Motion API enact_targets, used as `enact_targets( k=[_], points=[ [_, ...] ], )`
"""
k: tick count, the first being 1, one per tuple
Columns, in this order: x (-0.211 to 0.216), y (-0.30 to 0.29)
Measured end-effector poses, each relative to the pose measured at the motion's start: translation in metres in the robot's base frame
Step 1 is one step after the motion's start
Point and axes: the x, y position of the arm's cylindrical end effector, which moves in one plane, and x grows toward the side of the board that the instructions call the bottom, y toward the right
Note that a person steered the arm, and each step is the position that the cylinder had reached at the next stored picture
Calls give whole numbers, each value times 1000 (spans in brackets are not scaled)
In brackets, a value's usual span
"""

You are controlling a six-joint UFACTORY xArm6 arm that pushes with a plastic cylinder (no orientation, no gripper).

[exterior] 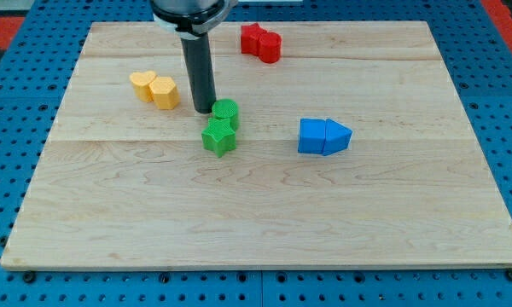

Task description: Slightly move the green circle to the left

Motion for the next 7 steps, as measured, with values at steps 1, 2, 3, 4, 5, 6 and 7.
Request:
enact_targets(
  k=[1, 2, 3, 4, 5, 6, 7],
  points=[
    [-27, -16],
    [-42, 44],
    [-21, 99],
    [15, 87],
    [22, 70],
    [21, 71],
    [6, 89]
  ],
)
